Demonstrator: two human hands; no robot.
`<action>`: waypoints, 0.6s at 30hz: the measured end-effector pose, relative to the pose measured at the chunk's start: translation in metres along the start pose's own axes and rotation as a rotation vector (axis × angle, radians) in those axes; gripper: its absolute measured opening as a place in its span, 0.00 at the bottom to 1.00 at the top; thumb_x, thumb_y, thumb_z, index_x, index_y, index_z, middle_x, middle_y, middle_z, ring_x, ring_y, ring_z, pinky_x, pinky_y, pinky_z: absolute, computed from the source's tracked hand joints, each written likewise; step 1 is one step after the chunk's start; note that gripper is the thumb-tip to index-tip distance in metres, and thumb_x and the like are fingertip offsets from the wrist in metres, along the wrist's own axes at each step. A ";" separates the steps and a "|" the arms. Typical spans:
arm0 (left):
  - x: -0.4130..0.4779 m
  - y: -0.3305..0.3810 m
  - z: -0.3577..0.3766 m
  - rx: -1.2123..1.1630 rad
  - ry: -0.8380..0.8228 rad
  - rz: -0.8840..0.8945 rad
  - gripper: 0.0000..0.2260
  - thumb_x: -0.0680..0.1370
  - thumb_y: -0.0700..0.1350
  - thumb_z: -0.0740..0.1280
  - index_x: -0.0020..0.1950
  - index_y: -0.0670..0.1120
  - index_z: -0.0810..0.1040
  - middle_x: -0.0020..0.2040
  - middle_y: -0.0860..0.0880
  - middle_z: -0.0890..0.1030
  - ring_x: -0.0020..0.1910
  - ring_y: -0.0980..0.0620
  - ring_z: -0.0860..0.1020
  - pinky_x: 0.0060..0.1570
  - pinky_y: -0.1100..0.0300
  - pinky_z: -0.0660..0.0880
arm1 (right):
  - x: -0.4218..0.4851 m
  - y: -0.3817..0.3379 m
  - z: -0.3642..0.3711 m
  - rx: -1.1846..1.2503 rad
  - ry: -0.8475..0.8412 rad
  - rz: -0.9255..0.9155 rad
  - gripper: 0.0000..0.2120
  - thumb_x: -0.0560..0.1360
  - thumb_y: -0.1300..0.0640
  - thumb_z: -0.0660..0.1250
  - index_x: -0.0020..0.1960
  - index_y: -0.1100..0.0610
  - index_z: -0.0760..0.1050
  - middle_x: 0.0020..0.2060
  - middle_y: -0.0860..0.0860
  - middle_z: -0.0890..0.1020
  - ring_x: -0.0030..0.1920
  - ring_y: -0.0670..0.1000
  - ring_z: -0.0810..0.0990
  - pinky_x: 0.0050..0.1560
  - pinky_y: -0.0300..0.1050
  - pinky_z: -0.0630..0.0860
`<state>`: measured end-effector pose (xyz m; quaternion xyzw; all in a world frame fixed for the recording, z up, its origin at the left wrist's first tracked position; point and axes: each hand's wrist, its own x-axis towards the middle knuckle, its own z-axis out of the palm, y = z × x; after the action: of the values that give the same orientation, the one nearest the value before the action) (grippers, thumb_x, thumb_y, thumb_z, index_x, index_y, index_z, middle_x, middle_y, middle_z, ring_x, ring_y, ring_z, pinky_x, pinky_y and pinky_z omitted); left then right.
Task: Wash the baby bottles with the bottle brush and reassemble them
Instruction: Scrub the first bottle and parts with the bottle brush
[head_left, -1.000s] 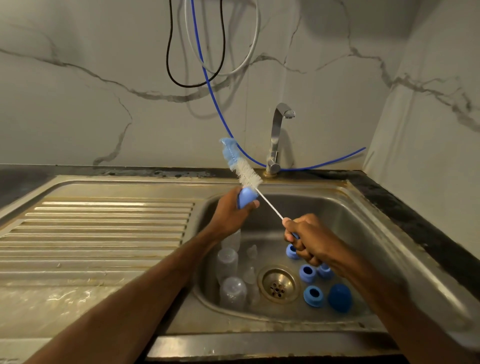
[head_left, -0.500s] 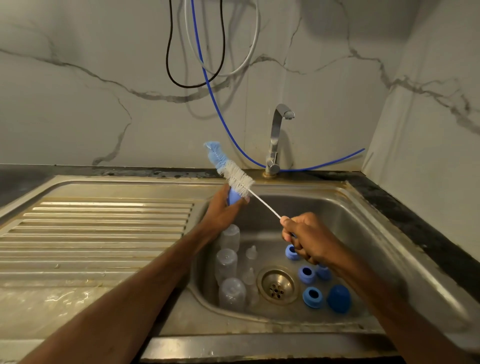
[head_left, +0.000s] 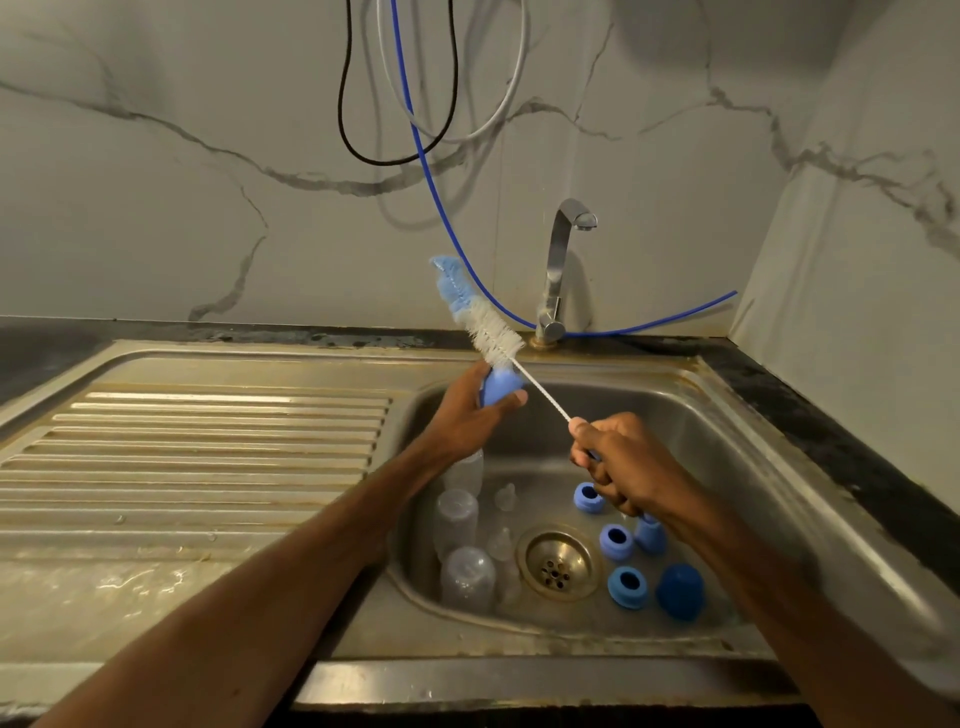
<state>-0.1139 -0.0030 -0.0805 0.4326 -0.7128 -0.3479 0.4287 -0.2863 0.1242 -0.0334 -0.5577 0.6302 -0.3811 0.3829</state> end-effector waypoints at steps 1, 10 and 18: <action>0.002 -0.002 -0.003 -0.007 0.013 -0.005 0.19 0.80 0.50 0.72 0.68 0.46 0.74 0.59 0.47 0.81 0.55 0.50 0.81 0.58 0.48 0.80 | -0.001 0.001 -0.001 0.004 0.008 0.001 0.23 0.86 0.51 0.56 0.35 0.59 0.70 0.23 0.51 0.63 0.19 0.45 0.58 0.19 0.35 0.55; 0.007 -0.013 -0.005 0.029 -0.006 -0.001 0.24 0.78 0.55 0.72 0.71 0.47 0.72 0.61 0.47 0.80 0.57 0.50 0.80 0.58 0.49 0.80 | 0.001 0.001 -0.003 -0.019 -0.024 0.041 0.23 0.86 0.50 0.55 0.34 0.57 0.69 0.22 0.50 0.63 0.19 0.45 0.58 0.20 0.35 0.55; 0.011 -0.018 -0.009 -0.031 -0.085 0.023 0.18 0.79 0.52 0.71 0.66 0.46 0.75 0.55 0.49 0.81 0.51 0.51 0.82 0.46 0.61 0.80 | 0.005 0.004 -0.008 -0.013 -0.035 0.088 0.24 0.85 0.50 0.55 0.33 0.56 0.68 0.23 0.50 0.62 0.20 0.46 0.57 0.21 0.34 0.54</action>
<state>-0.1029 -0.0210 -0.0894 0.4028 -0.7297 -0.3719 0.4087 -0.2958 0.1203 -0.0343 -0.5386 0.6498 -0.3499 0.4065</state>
